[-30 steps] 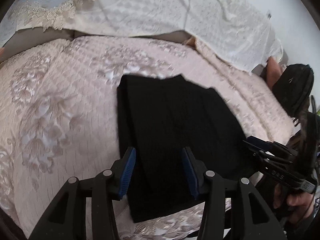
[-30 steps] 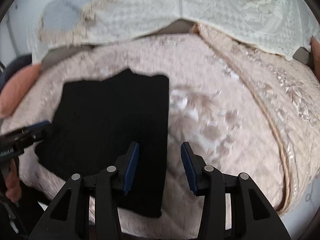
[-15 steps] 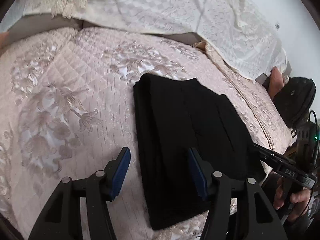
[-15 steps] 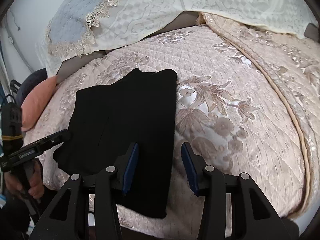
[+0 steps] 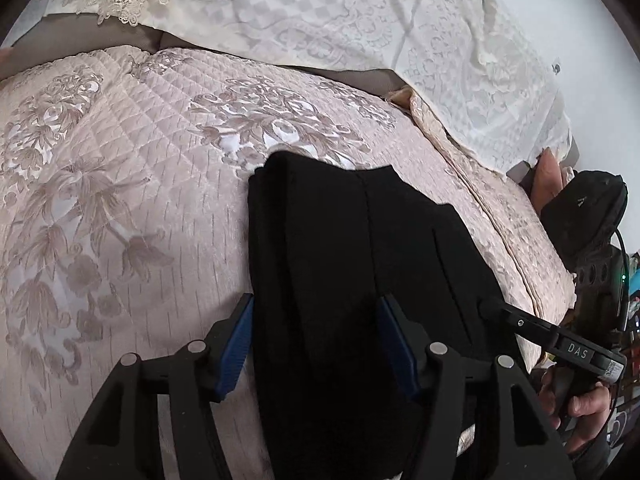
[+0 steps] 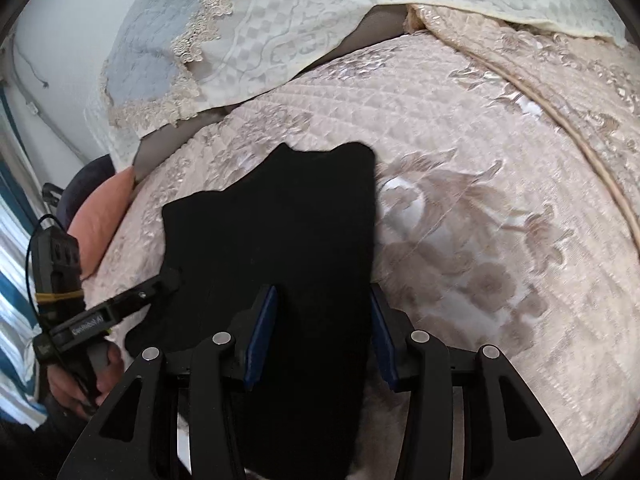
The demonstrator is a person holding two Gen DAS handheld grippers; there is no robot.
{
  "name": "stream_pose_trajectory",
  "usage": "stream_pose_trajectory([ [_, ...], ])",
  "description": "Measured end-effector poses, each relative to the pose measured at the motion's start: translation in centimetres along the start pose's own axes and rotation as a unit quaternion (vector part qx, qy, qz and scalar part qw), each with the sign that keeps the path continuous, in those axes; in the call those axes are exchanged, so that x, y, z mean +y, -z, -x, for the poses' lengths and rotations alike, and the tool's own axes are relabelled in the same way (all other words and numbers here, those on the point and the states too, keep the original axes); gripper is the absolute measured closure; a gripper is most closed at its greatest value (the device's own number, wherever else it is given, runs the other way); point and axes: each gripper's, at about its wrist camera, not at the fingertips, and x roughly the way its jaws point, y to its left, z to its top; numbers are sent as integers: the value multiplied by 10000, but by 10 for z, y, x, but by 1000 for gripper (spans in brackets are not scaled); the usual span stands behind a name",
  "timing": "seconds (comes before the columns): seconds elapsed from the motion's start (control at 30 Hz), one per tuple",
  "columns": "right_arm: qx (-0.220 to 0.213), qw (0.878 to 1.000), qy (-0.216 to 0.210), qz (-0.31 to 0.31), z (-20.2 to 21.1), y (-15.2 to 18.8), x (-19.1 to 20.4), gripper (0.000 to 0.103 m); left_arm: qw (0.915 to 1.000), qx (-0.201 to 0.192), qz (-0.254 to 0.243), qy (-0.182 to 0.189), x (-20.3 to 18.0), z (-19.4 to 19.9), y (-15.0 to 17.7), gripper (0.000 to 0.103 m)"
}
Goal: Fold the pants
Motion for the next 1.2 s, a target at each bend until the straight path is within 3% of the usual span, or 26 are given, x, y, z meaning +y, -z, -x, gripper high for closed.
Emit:
stream_pose_trajectory([
  [0.17, 1, 10000, -86, -15, -2, 2, 0, 57, 10000, 17, -44, -28, -2, -1, 2, 43],
  [0.3, -22, 9999, -64, -91, -11, -7, -1, 61, 9999, 90, -55, 62, -4, -5, -5, 54],
  [0.43, -54, 10000, 76, 2, -11, -9, 6, 85, 9998, 89, -113, 169, -9, 0, -5, 68],
  [0.5, -120, 9999, 80, 58, -5, -9, 10, 89, 9997, 65, -169, 168, -13, 5, -5, 72],
  [0.63, -253, 9993, 120, 231, 8, -13, 24, 90, 9995, -8, -237, 184, -20, 15, -10, 78],
  [0.87, -422, 9977, -44, 537, 18, -26, 53, 90, 9991, -240, -294, 202, -15, 36, -24, 79],
  [1.03, -454, 9966, -209, 651, 5, -41, 69, 90, 9988, -422, -241, 85, 5, 43, -45, 78],
  [1.2, -442, 9952, -426, 756, -21, -63, 90, 90, 9974, -577, -350, -268, 26, 40, -72, 79],
])
